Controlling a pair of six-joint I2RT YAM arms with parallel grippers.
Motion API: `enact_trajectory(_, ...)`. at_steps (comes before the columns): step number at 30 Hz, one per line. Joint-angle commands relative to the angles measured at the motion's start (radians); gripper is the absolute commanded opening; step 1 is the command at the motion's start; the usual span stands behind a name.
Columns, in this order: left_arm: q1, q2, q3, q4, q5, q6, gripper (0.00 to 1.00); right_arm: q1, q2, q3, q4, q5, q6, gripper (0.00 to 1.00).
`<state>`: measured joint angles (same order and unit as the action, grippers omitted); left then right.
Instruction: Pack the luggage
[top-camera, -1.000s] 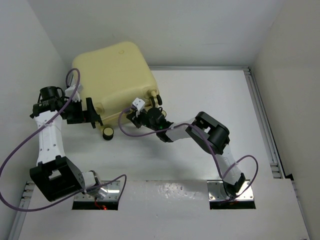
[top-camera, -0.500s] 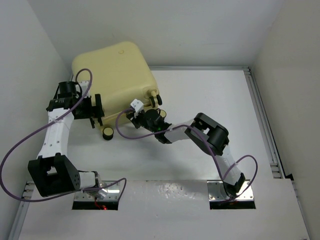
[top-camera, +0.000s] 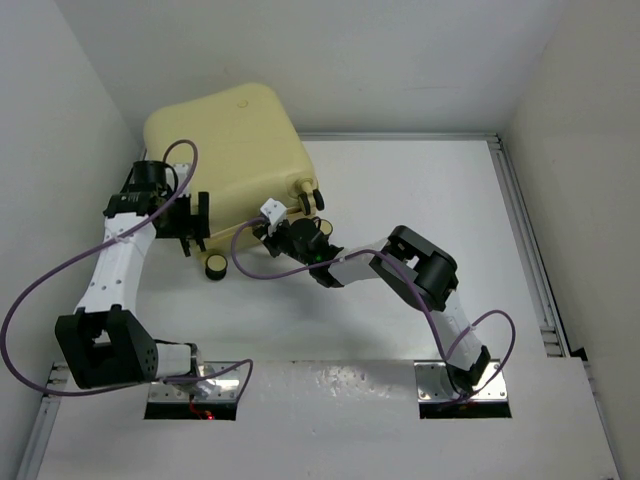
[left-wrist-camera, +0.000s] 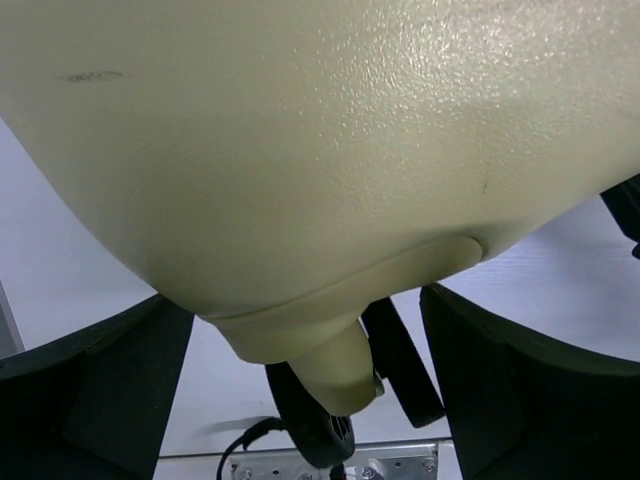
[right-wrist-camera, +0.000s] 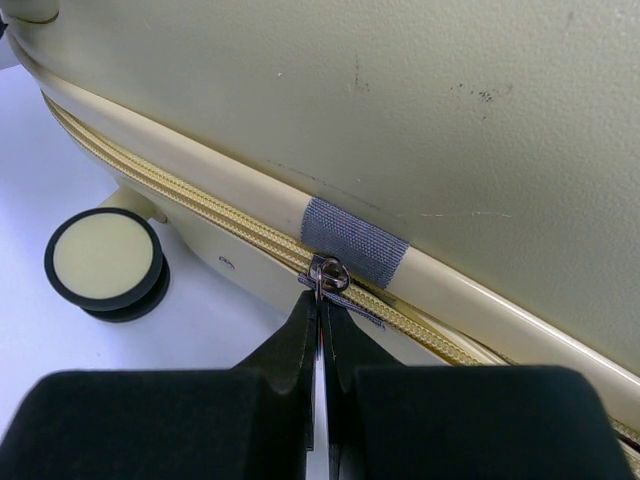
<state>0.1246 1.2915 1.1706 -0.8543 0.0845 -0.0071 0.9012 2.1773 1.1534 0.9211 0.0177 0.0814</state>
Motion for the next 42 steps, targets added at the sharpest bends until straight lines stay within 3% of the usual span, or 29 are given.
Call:
enact_trajectory(1,-0.01,-0.012,0.054,-0.046,-0.005,0.006,0.99,-0.021,-0.017,0.054,0.113,0.088,-0.034,0.0)
enact_trajectory(5,-0.039,-0.052,0.054,-0.046,-0.023,0.024,0.99,-0.021,-0.017,0.045,0.113,0.091,-0.035,0.0)
enact_trajectory(11,-0.069,0.028,0.075,-0.146,-0.075,-0.057,0.99,-0.021,-0.02,0.039,0.12,0.087,-0.034,0.0)
enact_trajectory(15,-0.08,0.012,0.064,-0.129,-0.097,-0.079,0.99,-0.024,-0.027,0.026,0.125,0.091,-0.037,0.0)
enact_trajectory(16,-0.089,0.012,0.064,-0.129,-0.085,-0.088,0.96,-0.022,-0.028,0.025,0.127,0.088,-0.034,0.0)
enact_trajectory(19,-0.089,0.026,0.055,-0.129,-0.057,-0.099,0.65,-0.021,-0.031,0.017,0.136,0.097,-0.037,0.0)
enact_trajectory(20,-0.089,0.026,0.055,-0.129,-0.057,-0.108,0.47,-0.024,-0.031,0.014,0.139,0.099,-0.04,0.0)
enact_trajectory(25,-0.062,0.035,0.064,-0.129,-0.057,-0.108,0.27,-0.027,-0.042,-0.009,0.162,0.175,-0.049,0.0)
enact_trajectory(26,-0.034,0.045,0.064,-0.129,-0.057,-0.108,0.19,-0.024,-0.048,-0.015,0.165,0.183,-0.049,0.0)
enact_trajectory(33,0.101,0.074,0.074,-0.129,-0.055,-0.08,0.01,-0.059,-0.137,-0.126,0.174,0.266,-0.042,0.0)
enact_trajectory(42,0.273,0.175,0.135,-0.101,-0.064,-0.071,0.0,-0.15,-0.232,-0.264,0.13,0.329,-0.04,0.0)
